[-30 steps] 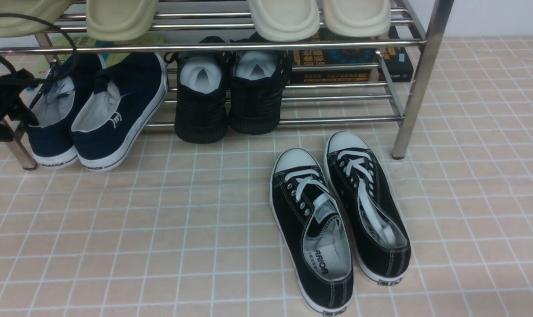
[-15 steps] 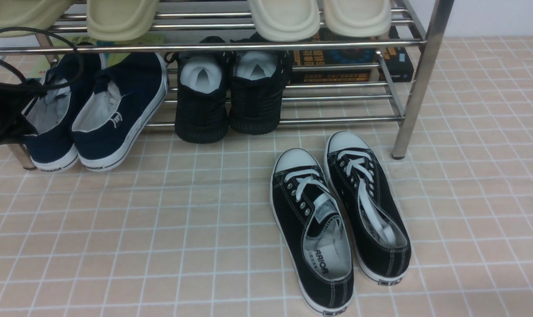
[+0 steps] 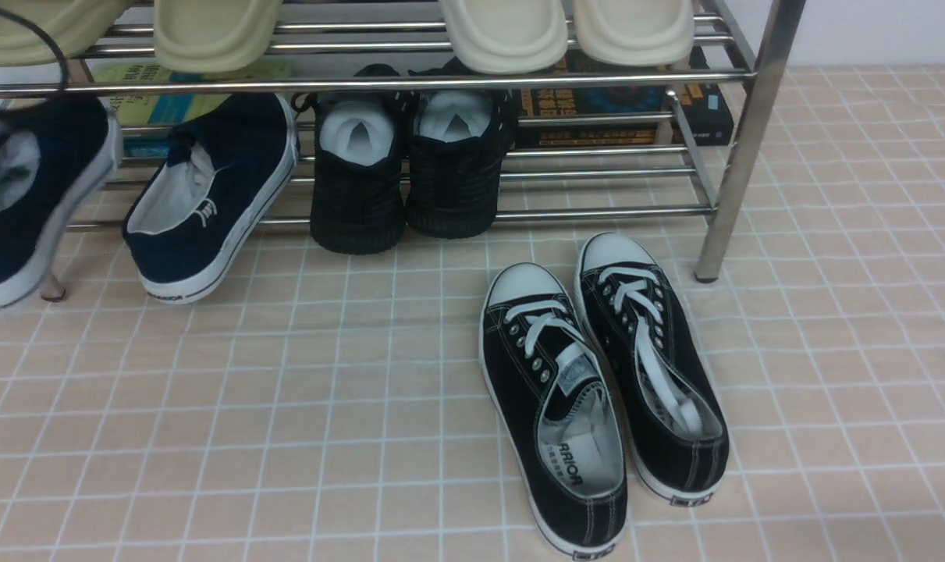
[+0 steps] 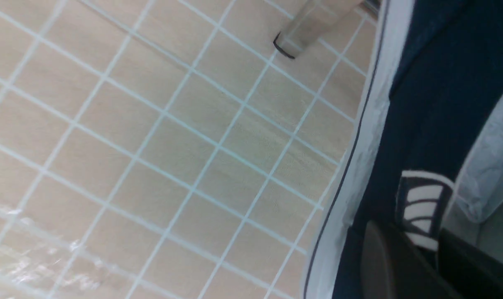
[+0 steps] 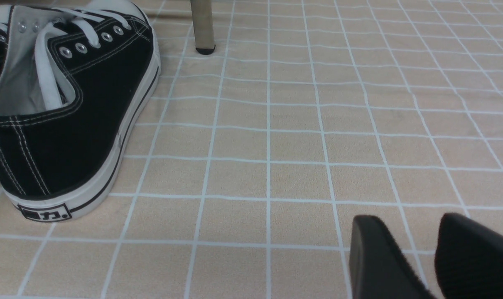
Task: Take the shoes off the shelf from the light coffee tablecloth by hand.
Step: 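Set the held shoe down on the floor in front of the rack with the left gripper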
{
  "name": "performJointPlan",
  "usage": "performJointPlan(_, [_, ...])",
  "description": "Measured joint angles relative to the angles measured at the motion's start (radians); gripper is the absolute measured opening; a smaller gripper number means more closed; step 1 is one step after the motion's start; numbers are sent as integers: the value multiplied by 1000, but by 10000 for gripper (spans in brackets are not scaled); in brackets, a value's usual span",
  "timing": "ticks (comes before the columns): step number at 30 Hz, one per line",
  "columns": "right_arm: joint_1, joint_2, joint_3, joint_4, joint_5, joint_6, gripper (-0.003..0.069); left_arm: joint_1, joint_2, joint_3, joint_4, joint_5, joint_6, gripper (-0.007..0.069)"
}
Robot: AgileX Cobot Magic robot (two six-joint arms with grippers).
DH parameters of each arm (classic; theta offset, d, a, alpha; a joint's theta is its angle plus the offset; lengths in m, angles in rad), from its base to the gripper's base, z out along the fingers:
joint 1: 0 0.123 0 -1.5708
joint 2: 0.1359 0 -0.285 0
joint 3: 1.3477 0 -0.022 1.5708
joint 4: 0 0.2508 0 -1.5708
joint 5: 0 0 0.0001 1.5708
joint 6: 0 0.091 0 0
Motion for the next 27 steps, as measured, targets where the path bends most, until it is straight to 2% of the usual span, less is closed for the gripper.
performJointPlan(6, [0, 0, 0, 0, 0, 0, 239, 1, -170, 36, 67, 139, 0, 42])
performJointPlan(10, [0, 0, 0, 0, 0, 0, 239, 3, -274, 140, 96, 138, -36, 42])
performJointPlan(16, [0, 0, 0, 0, 0, 0, 239, 3, -422, 415, 111, 40, -121, 42])
performJointPlan(27, [0, 0, 0, 0, 0, 0, 239, 3, -452, 705, 60, -231, -127, 42])
